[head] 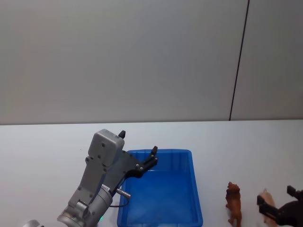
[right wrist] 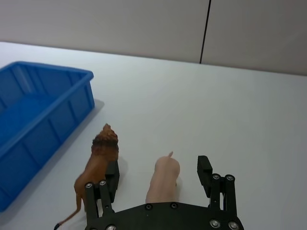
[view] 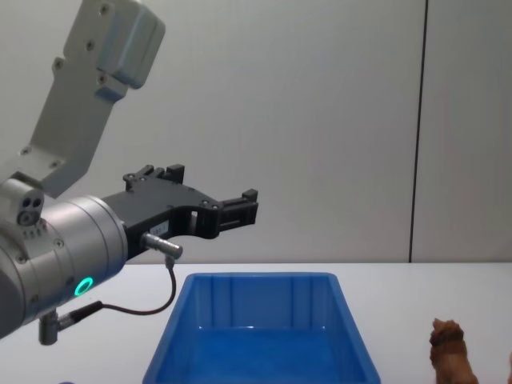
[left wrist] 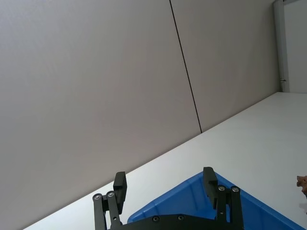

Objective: Pick up the two dolls from the table and place them into the box.

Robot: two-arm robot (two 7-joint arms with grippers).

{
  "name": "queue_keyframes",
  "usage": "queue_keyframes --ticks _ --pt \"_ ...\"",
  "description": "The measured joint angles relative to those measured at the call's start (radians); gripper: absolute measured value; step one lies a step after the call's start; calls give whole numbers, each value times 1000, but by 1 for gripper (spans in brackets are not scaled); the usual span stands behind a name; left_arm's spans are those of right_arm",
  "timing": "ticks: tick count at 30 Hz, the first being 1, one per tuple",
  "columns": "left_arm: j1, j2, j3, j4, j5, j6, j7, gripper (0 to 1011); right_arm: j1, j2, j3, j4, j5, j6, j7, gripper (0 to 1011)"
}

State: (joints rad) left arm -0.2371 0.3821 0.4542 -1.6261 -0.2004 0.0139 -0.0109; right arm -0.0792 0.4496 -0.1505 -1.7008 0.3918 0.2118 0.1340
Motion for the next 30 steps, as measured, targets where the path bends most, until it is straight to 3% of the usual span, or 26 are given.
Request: queue_keyframes --ticks 16,25,30 --pt "0 0 0 0 0 0 0 1002 47 -40 -33 93 -49 73 19 998" --pt "0 0 0 0 0 0 0 1002 71 -60 -42 122 -58 108 4 814" --pt "0 0 0 0 0 0 0 1002 79 -68 -44 127 -63 113 -9 624"
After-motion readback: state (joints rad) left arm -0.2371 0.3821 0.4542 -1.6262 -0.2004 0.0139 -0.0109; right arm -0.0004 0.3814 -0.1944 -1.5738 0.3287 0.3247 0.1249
